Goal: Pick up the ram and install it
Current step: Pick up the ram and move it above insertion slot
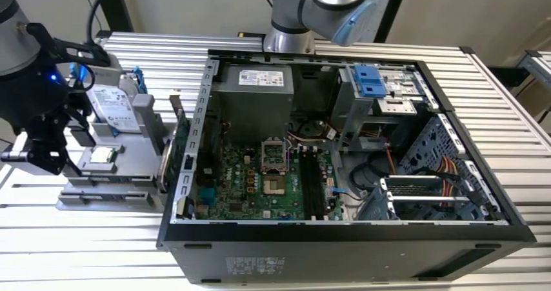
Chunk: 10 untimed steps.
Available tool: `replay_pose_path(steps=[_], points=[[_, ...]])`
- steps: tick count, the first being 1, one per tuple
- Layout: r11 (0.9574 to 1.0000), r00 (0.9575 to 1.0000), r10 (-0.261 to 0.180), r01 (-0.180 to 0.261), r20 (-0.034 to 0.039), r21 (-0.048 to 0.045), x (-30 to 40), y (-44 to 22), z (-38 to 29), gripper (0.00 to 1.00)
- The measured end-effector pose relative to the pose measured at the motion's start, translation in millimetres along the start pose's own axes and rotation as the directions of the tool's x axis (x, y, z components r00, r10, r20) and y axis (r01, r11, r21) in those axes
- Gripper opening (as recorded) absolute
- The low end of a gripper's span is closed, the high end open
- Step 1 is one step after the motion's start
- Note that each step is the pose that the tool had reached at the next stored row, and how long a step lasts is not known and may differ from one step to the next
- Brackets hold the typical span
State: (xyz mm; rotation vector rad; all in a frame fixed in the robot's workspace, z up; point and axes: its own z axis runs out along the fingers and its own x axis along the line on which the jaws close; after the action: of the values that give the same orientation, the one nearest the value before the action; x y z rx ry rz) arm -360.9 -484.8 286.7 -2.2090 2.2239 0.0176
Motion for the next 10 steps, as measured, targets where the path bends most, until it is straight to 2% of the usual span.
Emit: replay_pose_path(steps=[10], points=[[1.0000,1.0000,0.000,0.000,0.0000,0.0000,-0.4,0.0,10.1,1.00]])
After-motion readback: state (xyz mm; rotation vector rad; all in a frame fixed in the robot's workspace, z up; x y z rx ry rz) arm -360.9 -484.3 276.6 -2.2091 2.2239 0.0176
